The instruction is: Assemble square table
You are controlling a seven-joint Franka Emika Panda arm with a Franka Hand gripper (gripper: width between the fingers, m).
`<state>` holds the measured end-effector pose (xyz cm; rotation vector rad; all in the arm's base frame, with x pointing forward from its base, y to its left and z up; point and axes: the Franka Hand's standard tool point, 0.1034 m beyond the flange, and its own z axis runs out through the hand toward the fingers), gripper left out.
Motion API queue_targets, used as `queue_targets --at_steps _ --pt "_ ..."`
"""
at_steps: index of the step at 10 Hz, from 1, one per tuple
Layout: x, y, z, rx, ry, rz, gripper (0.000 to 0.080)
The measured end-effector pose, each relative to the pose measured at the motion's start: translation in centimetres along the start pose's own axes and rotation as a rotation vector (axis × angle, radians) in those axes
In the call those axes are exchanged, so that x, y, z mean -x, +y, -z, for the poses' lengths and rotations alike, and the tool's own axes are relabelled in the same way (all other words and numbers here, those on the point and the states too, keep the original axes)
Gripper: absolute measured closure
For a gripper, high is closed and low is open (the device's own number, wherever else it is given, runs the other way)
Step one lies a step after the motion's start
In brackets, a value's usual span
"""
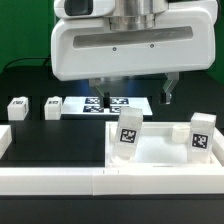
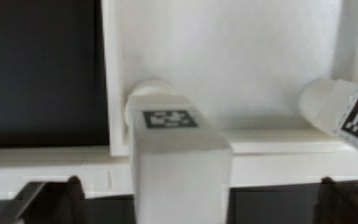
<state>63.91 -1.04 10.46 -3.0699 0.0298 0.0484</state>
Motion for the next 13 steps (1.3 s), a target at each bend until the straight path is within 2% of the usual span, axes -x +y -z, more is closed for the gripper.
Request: queue_targets --at_steps 1,6,7,8,9,10,13 --pt "-0.04 0.25 -0.34 0.011 0.001 0.006 0.015" --pt "0.03 0.77 -0.83 0.014 -0.002 0.006 0.015" --pt "0.05 0.69 -0.89 0.013 -0.003 0.007 0.0275" --pt "0.09 0.69 -1.0 0.014 -0.003 0.008 0.0275" --pt "0.11 0.7 -1.11 0.014 -0.004 0.01 0.0415" --pt "0.0 0.7 -1.1 0.015 0.001 0.016 0.0514" --pt "-0.05 0.67 -1.1 0.014 0.004 -0.006 0.0514"
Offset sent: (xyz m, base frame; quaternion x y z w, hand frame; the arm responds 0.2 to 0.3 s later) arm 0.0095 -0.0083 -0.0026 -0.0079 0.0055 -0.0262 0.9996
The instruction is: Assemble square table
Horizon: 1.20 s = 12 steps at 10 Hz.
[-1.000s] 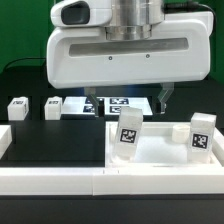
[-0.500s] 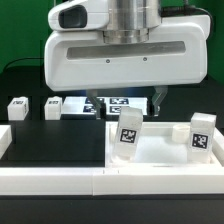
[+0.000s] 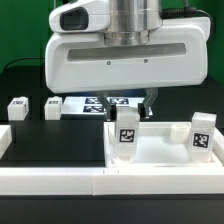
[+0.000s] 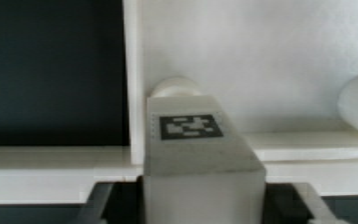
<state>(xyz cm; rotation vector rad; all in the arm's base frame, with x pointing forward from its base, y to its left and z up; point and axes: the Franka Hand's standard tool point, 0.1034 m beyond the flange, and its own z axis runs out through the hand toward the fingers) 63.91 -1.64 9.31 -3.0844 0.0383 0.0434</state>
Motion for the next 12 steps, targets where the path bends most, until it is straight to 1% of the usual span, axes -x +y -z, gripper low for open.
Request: queue_targets --at_steps 3,4,7,9,10,12 --pt "-0.02 0.01 0.01 -0.004 0.001 -0.157 0.0514" --pt "-0.03 0.22 0.04 -0.017 0.002 -0.268 0.0514" --pt "0.19 0.65 -0.11 -0.035 0.015 -0.569 0.0514" --pt "0.31 0.84 -0.14 -0.063 0.031 -0.814 0.0514" --pt "0.21 0.72 -0.14 -0.069 0.035 -0.952 0.0514" --pt "0.11 0.25 -0.17 -0.074 0.035 -1.089 0.0512"
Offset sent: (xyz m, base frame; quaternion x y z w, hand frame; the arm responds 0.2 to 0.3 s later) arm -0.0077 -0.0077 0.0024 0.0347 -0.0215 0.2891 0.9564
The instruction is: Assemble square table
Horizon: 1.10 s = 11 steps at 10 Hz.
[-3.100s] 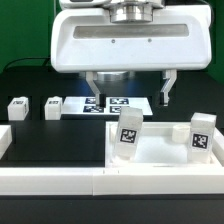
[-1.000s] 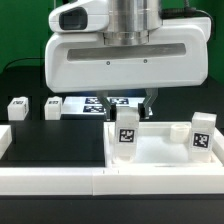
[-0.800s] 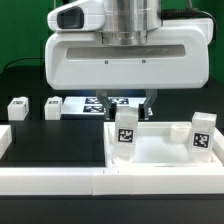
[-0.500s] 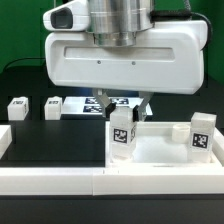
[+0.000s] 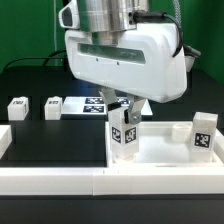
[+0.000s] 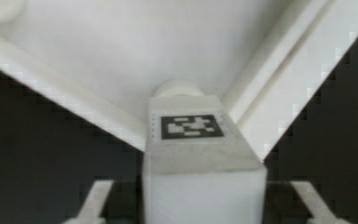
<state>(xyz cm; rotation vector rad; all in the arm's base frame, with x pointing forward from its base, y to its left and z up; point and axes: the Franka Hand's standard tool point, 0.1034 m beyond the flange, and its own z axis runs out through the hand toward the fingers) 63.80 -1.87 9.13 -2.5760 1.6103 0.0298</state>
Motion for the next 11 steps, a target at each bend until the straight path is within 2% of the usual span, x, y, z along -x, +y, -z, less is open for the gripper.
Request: queue_targets --at_steps 2,3,4,5,8,11 --pt "0.02 -0.01 -0.02 0.001 0.001 -0.016 0.0512" --pt "0.09 0.0 -0.05 0.005 0.0 0.021 0.0411" --pt "0.34 -0.16 -0.03 0.006 0.0 0.049 0.0272" --pt "0.66 -0.37 -0.03 0.006 0.001 0.102 0.0185" --pt "0.61 -0.33 -0.1 0.006 -0.001 0.319 0.0157" --pt "0.65 -0.28 -0.2 0.017 0.003 0.662 0.0151"
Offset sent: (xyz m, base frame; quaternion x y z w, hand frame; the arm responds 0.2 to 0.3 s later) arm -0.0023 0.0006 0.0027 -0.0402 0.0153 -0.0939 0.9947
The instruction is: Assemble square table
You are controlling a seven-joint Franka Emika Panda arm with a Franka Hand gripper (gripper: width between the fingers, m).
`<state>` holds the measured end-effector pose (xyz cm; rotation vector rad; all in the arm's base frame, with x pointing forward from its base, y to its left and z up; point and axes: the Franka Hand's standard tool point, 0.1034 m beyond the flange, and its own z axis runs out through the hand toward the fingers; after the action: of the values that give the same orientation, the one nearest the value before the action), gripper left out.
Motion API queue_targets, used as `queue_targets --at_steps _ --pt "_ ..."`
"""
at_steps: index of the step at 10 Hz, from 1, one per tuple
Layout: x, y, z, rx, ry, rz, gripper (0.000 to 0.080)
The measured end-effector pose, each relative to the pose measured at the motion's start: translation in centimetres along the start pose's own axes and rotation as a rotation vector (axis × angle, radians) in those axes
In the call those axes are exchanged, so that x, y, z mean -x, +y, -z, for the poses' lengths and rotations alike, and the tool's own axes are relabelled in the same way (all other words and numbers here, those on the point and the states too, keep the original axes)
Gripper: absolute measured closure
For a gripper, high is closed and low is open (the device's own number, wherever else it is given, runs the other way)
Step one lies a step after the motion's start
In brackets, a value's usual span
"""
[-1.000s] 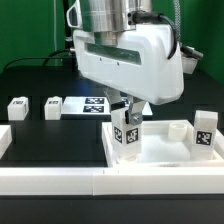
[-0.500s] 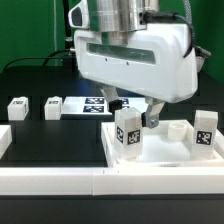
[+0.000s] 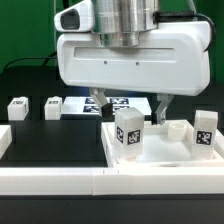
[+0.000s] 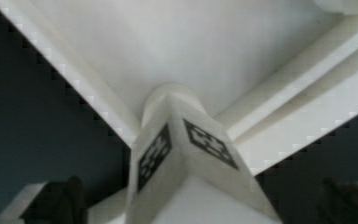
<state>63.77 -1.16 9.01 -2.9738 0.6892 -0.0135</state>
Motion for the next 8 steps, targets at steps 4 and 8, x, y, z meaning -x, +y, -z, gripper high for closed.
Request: queue_targets --at_steps 4,8 --pt "-0.36 0.06 0.08 0.002 0.017 0.427 0.0151" --pt "-0.71 0.36 0.15 0.033 0.025 0.711 0.0163"
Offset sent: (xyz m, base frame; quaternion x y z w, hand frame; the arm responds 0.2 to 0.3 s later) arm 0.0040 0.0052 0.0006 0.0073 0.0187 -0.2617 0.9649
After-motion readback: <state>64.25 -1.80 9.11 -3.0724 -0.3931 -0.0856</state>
